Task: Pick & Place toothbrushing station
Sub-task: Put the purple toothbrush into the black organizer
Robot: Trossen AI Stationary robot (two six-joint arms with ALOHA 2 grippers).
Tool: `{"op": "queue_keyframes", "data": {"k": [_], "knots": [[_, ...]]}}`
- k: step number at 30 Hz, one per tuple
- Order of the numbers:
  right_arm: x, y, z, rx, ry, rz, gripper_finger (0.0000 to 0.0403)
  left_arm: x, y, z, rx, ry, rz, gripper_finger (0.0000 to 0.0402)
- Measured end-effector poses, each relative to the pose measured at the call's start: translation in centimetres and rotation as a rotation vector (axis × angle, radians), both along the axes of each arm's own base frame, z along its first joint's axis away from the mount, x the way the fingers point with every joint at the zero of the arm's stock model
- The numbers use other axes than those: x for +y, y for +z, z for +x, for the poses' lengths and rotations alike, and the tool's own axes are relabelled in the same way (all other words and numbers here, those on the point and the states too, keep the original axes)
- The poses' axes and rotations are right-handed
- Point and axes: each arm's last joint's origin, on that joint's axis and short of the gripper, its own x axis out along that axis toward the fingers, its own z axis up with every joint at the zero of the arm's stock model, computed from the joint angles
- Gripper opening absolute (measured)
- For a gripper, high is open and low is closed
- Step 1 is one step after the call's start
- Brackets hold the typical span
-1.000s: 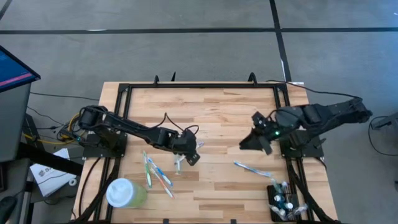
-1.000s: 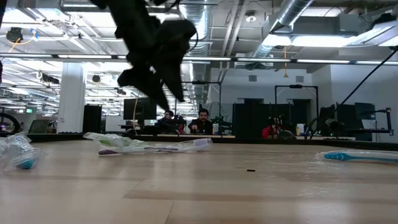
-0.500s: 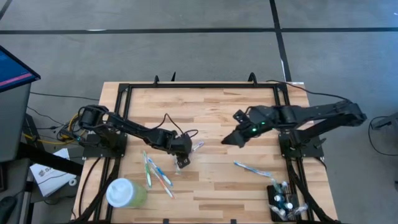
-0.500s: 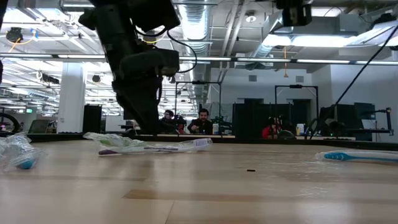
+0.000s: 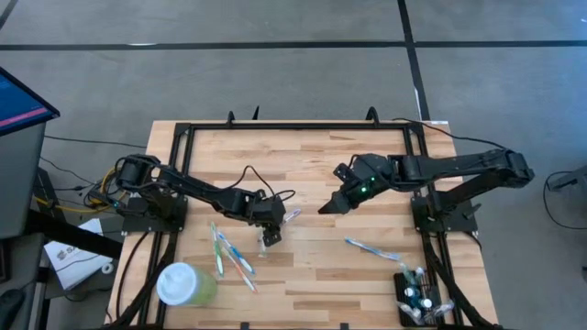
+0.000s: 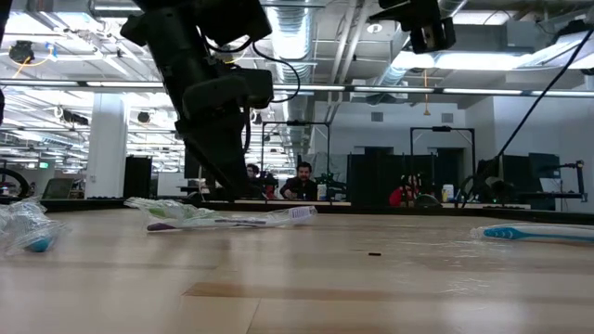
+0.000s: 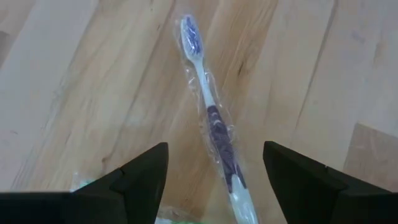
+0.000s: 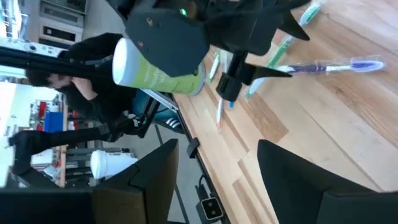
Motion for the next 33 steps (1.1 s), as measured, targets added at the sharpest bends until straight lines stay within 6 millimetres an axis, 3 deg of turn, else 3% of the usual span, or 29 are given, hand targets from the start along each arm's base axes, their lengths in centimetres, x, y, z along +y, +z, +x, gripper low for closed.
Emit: {"op": "queue_keyframes", "data": {"k": [11, 23, 33], "knots": [[-0.2, 0.0, 0.0, -0.002, 0.015, -0.007, 0.0226, -0.6, -2.2, -1.0, 0.025, 0.05, -0.02, 0.0286], [-0.3, -0.1, 0.0, 0.0, 0.025, -0.01, 0.0226, -1.6, -2.9, -1.4, 0.035, 0.052, 0.082, 0.0287], [-0.3, -0.3, -0.1, 0.023, 0.025, -0.01, 0.0226, -1.7, -4.5, -1.0, 0.072, 0.06, 0.045, 0.0279]]}}
